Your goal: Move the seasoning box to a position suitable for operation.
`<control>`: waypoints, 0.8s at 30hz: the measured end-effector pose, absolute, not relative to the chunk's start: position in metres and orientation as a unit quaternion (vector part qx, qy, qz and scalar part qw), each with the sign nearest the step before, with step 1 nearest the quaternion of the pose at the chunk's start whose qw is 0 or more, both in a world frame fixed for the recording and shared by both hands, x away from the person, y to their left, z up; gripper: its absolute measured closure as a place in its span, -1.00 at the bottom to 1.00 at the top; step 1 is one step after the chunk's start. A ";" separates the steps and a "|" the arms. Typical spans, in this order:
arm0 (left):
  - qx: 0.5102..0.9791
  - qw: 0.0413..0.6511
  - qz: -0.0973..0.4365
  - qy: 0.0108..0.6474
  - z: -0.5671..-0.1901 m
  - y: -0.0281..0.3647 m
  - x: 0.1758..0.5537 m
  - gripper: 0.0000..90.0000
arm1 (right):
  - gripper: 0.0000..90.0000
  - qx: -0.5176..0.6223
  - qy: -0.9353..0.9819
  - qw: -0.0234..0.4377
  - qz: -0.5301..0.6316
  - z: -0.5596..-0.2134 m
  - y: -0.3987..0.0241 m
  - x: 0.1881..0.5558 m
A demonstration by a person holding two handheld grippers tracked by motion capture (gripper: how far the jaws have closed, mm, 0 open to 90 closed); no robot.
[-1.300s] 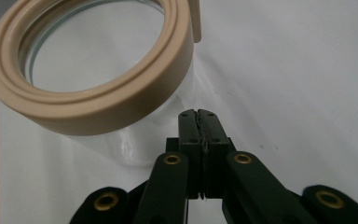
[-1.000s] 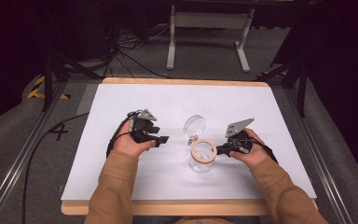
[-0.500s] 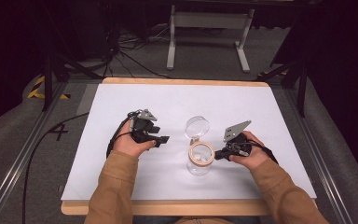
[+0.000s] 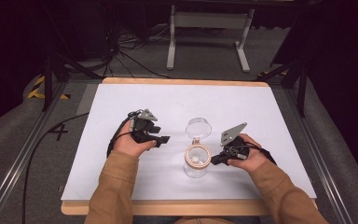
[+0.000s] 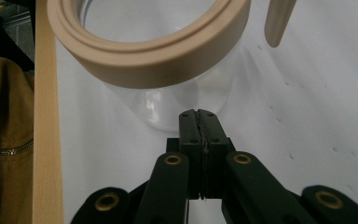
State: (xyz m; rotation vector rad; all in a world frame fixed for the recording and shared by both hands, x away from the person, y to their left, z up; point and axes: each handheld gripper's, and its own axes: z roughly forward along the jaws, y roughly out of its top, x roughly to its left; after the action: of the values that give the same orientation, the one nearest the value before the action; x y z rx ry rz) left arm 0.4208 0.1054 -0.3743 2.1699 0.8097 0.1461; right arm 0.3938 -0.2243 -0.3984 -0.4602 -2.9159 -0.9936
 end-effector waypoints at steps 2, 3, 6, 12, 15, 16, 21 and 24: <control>0.857 0.400 0.059 0.319 -0.375 0.105 0.421 -0.01 | 1.00 -0.145 -0.936 0.015 -0.319 -0.399 -0.223 0.393; 0.857 0.401 0.058 0.319 -0.375 0.105 0.421 -0.01 | 1.00 -0.145 -0.936 0.015 -0.319 -0.399 -0.223 0.393; 0.856 0.402 0.058 0.319 -0.375 0.105 0.421 -0.01 | 1.00 -0.141 -0.937 0.018 -0.319 -0.399 -0.221 0.391; 0.857 0.406 0.062 0.312 -0.373 0.102 0.423 0.01 | 1.00 -0.140 -0.934 0.027 -0.326 -0.400 -0.222 0.390; 0.851 0.416 0.061 0.314 -0.370 0.100 0.424 0.25 | 1.00 -0.149 -0.931 0.021 -0.334 -0.397 -0.224 0.388; 0.851 0.421 0.061 0.309 -0.369 0.100 0.424 0.25 | 1.00 -0.150 -0.930 0.018 -0.336 -0.396 -0.226 0.387; 0.844 0.443 0.046 0.300 -0.363 0.094 0.426 0.70 | 1.00 -0.171 -0.921 0.003 -0.350 -0.387 -0.235 0.380; 0.838 0.455 0.044 0.298 -0.362 0.089 0.427 0.91 | 1.00 -0.175 -0.916 -0.002 -0.360 -0.383 -0.237 0.375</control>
State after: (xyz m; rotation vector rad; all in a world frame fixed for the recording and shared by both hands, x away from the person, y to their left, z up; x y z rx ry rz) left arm 0.4272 0.0887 -0.3619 2.0676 0.7342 0.1085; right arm 0.3749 -0.2369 -0.3828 -0.5520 -2.8826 -1.1330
